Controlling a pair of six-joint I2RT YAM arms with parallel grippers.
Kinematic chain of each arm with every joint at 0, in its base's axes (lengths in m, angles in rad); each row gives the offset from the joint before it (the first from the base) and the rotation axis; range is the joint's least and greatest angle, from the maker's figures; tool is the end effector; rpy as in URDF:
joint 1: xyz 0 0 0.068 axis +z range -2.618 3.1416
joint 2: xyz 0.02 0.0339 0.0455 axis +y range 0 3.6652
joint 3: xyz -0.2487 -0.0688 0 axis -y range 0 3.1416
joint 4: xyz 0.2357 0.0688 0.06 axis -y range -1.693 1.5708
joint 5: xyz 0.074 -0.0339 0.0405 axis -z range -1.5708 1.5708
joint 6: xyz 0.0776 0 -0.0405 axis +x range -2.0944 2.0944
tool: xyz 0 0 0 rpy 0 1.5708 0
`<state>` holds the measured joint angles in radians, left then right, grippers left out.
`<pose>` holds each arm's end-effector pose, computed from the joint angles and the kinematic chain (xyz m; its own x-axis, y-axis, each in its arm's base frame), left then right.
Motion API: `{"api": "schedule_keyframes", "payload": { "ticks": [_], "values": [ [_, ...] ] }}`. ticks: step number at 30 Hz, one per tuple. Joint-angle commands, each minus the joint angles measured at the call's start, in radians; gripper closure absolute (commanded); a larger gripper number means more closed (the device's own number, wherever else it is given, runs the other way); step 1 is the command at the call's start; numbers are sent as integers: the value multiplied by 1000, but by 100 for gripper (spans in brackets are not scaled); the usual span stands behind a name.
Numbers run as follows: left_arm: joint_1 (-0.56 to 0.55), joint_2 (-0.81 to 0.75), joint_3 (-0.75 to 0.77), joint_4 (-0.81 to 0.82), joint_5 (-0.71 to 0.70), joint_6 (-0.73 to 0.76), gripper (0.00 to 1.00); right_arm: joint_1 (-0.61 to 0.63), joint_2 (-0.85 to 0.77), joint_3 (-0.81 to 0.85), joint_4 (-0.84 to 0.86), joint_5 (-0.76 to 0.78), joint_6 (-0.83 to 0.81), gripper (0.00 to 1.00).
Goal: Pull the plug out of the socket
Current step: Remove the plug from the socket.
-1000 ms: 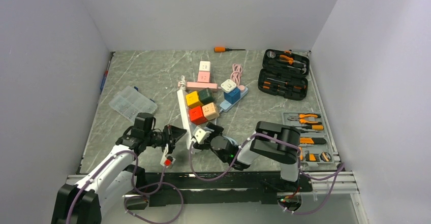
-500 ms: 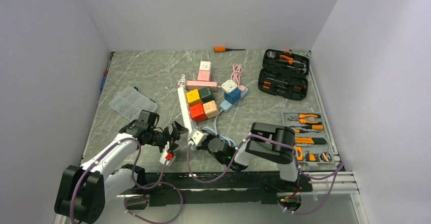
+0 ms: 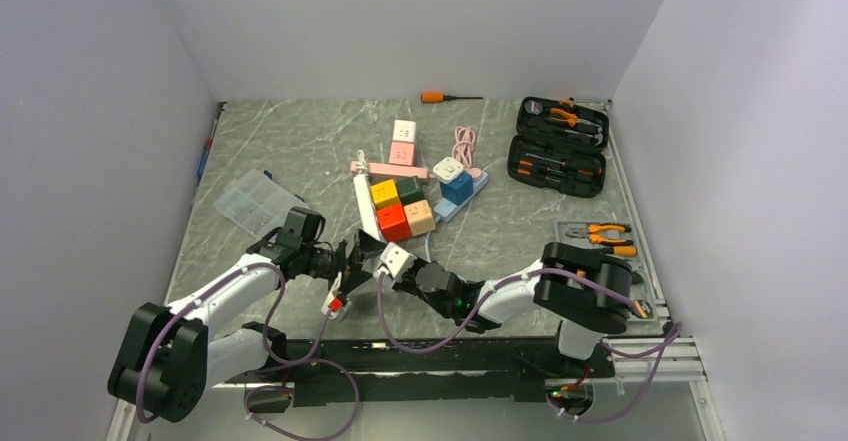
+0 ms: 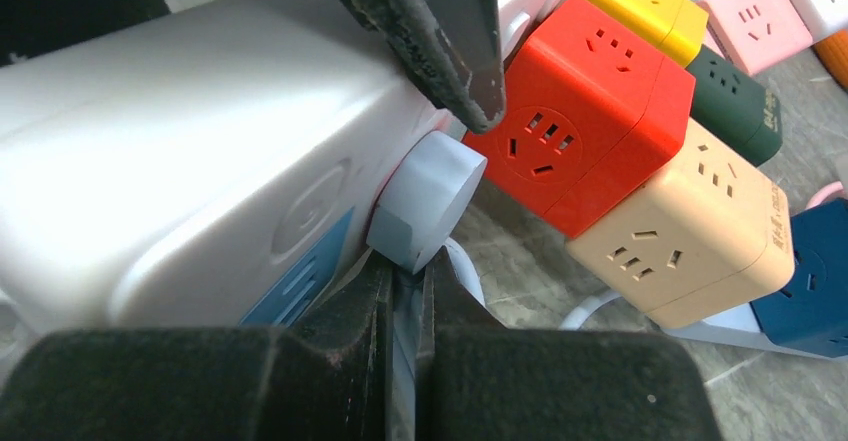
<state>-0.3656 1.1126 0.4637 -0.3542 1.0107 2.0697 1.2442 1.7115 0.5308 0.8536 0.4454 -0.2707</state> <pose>0.1595 -0.1315 0.1448 0.9171 0.1485 -0.3700 0.3970 -0.4242 0.8139 0.1396 0.3079 0.1183 0.0942 -0.4740 -0.8755 -0.7251 0.5699 -0.3866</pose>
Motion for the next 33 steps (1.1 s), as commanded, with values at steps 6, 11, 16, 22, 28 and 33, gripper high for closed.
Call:
{"api": "schedule_keyframes", "payload": {
  "ticks": [6,11,16,22,28,33],
  "values": [
    [-74,5,40,-22,47,742,14,7,-119,54,30,-65,39,100],
    [-111,-21,48,-57,31,742,26,6,-122,63,17,-69,46,100],
    [-134,-54,47,-90,36,740,59,7,-121,53,38,-45,44,100],
    [-133,-76,38,-101,10,721,75,5,-129,38,73,-27,70,96],
    [-133,-132,15,-50,-12,598,83,3,-117,16,97,8,74,99],
    [-124,-195,15,-113,-41,544,85,3,-73,25,149,101,-16,100]
  ]
}}
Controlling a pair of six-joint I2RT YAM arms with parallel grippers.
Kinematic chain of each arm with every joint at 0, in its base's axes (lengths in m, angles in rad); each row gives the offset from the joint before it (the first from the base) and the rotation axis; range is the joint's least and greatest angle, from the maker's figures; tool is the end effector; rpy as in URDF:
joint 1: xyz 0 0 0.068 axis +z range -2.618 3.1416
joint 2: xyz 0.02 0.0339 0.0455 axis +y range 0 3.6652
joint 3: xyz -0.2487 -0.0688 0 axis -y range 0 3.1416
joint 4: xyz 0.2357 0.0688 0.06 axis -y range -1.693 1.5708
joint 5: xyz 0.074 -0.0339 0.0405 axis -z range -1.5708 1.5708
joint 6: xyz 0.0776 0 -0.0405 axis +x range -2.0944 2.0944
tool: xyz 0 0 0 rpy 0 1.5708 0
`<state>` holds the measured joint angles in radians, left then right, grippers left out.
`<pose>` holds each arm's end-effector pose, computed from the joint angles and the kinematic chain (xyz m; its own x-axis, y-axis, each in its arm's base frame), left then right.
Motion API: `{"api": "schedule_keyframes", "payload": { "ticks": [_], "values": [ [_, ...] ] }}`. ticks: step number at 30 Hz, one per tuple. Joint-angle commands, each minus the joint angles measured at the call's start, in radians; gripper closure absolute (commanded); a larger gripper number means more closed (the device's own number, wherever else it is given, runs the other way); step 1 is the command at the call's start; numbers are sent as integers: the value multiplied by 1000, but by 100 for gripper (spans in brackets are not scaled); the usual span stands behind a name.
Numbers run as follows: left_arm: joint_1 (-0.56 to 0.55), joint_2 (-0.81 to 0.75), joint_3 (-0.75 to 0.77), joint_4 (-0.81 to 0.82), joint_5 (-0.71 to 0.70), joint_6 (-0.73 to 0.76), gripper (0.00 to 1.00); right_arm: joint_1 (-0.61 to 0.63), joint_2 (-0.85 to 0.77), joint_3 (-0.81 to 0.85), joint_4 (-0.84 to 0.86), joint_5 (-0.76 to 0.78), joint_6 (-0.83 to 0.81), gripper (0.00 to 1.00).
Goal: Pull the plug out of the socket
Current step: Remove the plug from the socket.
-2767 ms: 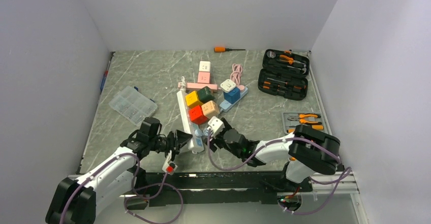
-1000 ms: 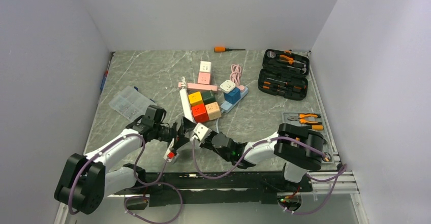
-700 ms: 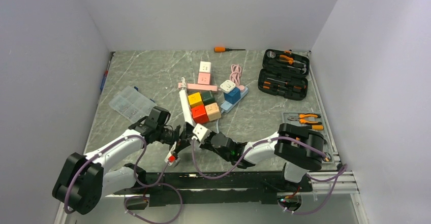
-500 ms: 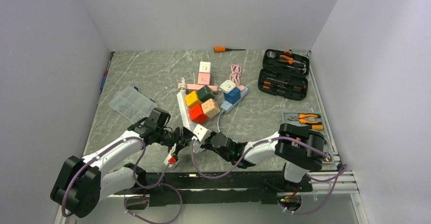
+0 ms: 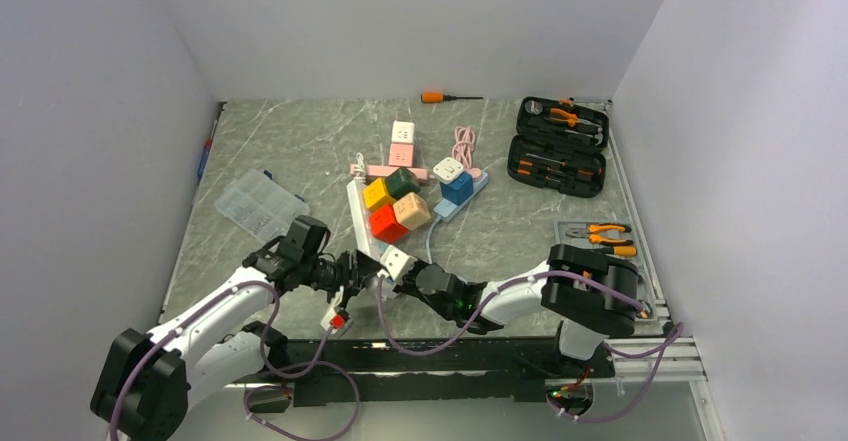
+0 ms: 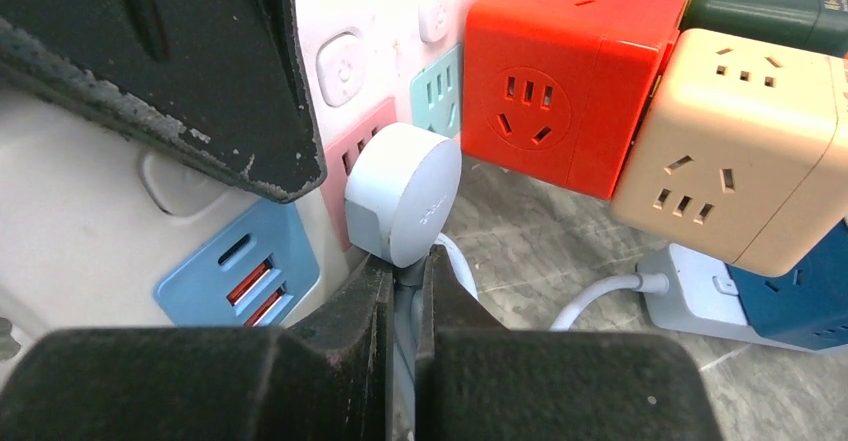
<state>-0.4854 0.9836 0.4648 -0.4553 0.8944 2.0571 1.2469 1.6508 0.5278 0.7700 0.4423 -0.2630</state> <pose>0.1359 -0.1401 0.1544 0.9428 0.1284 -0.3077 0.3292 -0.5044 0.7983 0.1369 0.3035 0.1251 0.0833 -0.4902 -0.8676 -0.7325 0.5602 -0.3868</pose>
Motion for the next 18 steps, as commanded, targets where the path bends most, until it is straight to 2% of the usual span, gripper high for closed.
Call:
{"api": "schedule_keyframes", "payload": {
  "ticks": [1,6,10,12,16,18],
  "values": [
    [-3,-72,20,-44,66,568,85,0,-1,33,255,126,-62,100],
    [-1,-69,52,-164,-3,607,87,-6,12,66,306,169,-183,100],
    [-1,-59,64,-236,-80,614,90,-38,-14,76,273,168,-188,100],
    [-1,-59,55,-257,-118,619,95,-60,-39,72,241,159,-171,100],
    [-1,-64,9,-209,-145,581,98,-91,-88,67,161,125,-115,100],
    [1,-61,-15,-133,-155,489,98,-88,-106,53,129,113,-95,100]
  ]
}}
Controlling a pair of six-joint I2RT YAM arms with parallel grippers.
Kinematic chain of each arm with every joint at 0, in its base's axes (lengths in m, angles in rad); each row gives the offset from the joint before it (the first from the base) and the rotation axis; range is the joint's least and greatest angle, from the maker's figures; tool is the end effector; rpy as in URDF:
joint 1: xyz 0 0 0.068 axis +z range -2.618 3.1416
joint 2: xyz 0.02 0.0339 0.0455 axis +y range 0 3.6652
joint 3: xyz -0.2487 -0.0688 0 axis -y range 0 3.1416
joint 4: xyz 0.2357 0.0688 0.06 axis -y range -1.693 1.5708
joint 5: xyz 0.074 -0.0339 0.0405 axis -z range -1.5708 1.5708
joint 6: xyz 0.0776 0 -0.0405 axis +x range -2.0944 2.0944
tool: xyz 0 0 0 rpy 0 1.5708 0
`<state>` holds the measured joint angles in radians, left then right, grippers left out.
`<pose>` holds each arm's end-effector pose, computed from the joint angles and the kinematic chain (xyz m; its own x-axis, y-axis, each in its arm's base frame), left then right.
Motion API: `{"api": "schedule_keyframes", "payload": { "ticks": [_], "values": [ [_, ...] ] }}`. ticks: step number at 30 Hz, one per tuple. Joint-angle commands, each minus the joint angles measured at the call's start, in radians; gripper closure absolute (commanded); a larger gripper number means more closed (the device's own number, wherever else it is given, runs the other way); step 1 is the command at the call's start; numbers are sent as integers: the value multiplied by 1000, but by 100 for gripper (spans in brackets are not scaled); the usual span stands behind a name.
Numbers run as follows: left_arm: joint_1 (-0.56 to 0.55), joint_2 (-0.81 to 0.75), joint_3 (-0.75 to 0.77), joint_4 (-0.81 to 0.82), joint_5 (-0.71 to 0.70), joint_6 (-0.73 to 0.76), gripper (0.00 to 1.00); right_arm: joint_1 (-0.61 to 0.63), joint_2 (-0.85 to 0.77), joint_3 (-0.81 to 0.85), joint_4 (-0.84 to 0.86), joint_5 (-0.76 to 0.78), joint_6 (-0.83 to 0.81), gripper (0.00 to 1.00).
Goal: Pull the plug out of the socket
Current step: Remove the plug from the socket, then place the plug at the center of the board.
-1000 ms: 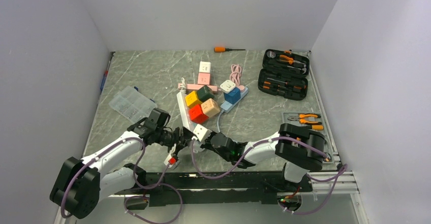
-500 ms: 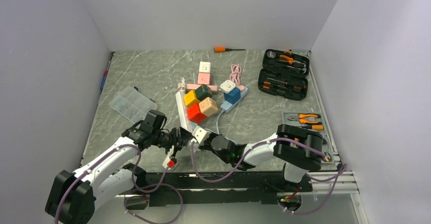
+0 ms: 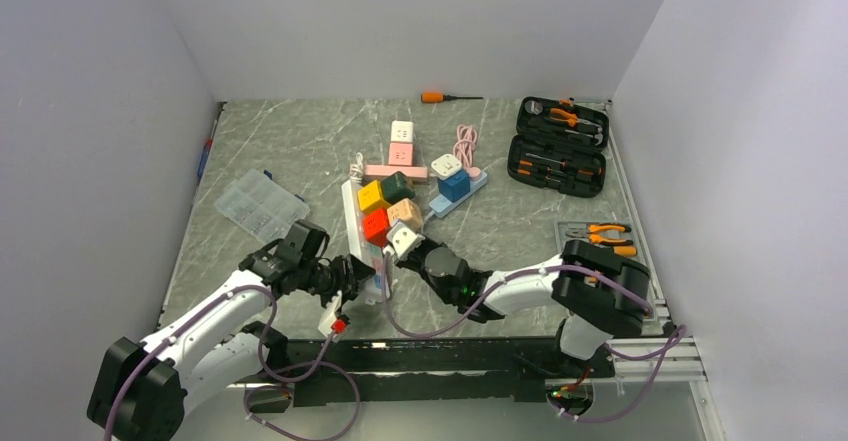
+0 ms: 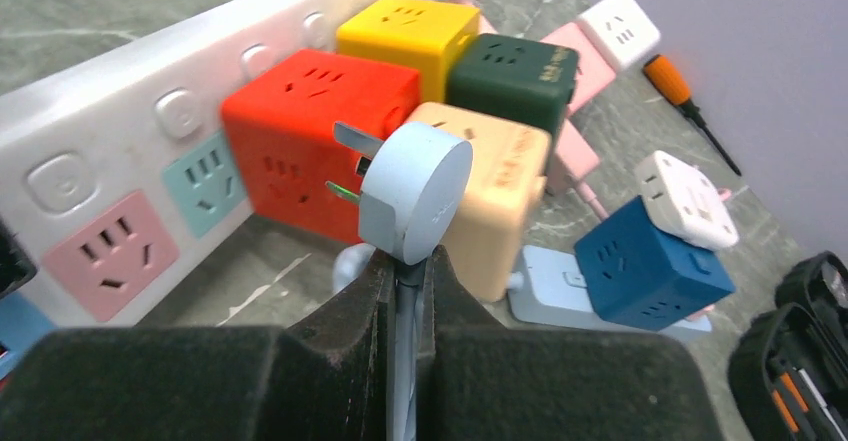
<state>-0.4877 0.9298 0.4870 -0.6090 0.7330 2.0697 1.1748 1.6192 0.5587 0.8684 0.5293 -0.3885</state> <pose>0.1305 -0.1280 0.1517 0.9303 0.2453 -0.2729 0.3667 -0.5970 0.7135 0.1665 0.2966 0.1586 0.1611 -0.4624 -0.8719 -0.5880 0.6646 -0.4611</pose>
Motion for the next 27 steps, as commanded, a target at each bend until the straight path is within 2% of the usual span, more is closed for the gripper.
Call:
{"api": "schedule_keyframes", "payload": {
  "ticks": [1,4,6,11,15,18,20,22,24,25,27],
  "values": [
    [3,-6,-48,68,-10,429,98,-12,-84,12,9,20,51,100],
    [23,14,-82,238,-60,286,100,16,-128,-50,-40,26,129,100],
    [60,37,-93,300,-81,256,100,43,-172,-89,-87,33,200,100],
    [139,86,-115,404,-138,164,100,115,-275,-138,-267,56,406,100],
    [149,77,-146,445,-153,57,99,136,-341,-160,-441,60,606,100],
    [149,48,-180,424,-162,42,91,135,-398,-175,-566,66,758,98],
    [149,34,-191,404,-169,13,85,135,-447,-185,-631,62,833,93],
    [149,29,-183,379,-180,-40,71,136,-502,-189,-690,61,878,86],
    [149,32,-156,348,-194,-94,49,134,-570,-179,-746,76,904,74],
    [149,32,-150,341,-202,-121,46,132,-597,-170,-772,90,907,65],
    [147,31,-132,349,-213,-193,42,112,-642,-145,-818,124,906,55]
  ]
}}
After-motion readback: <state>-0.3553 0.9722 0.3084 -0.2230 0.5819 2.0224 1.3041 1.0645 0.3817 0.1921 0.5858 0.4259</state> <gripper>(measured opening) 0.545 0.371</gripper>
